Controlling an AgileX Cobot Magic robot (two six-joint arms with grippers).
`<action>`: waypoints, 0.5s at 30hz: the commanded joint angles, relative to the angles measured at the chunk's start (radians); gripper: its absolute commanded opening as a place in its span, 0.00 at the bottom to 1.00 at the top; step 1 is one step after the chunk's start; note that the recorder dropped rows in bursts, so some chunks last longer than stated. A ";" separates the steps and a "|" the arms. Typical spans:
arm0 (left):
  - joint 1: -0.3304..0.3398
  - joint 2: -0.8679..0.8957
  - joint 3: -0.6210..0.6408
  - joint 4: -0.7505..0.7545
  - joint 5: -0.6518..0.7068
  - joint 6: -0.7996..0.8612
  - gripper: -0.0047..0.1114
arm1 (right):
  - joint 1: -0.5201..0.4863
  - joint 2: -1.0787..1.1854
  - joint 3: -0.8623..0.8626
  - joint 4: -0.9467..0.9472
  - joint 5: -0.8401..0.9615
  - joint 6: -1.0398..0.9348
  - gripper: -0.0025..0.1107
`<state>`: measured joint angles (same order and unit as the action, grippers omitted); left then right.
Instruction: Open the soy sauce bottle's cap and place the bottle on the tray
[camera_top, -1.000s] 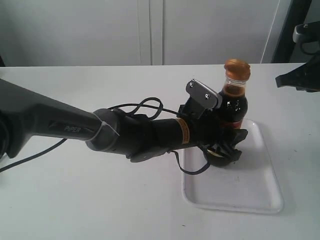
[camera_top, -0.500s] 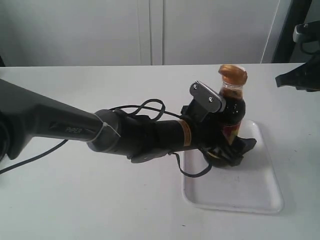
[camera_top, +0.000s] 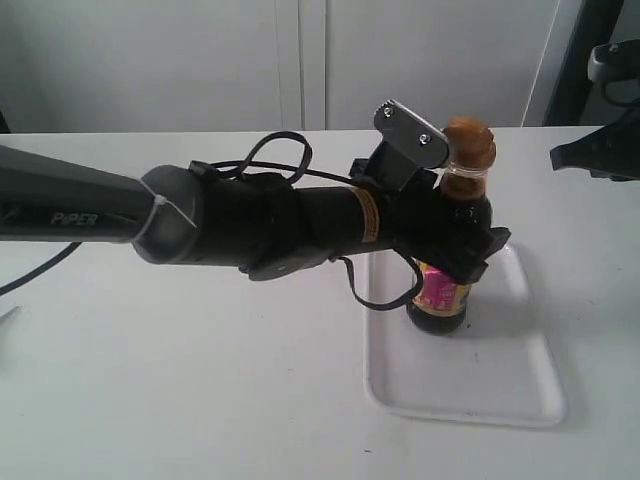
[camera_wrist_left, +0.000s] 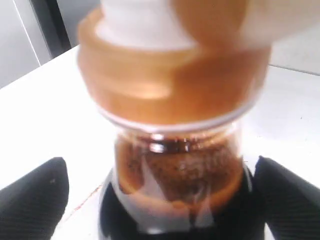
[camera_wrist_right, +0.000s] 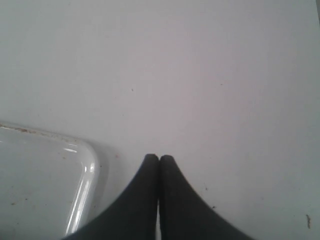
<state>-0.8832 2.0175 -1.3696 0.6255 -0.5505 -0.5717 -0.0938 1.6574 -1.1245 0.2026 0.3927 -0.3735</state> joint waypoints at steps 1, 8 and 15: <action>-0.005 -0.041 0.001 0.016 0.023 0.000 0.94 | -0.006 -0.001 -0.002 0.005 -0.005 0.008 0.02; -0.005 -0.100 0.001 0.037 0.024 0.000 0.94 | -0.006 -0.001 -0.002 0.005 -0.008 0.008 0.02; -0.005 -0.174 0.001 0.037 0.022 0.004 0.94 | -0.006 -0.001 -0.002 0.006 -0.007 0.008 0.02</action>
<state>-0.8832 1.8824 -1.3696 0.6517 -0.5241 -0.5713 -0.0938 1.6574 -1.1245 0.2026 0.3887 -0.3674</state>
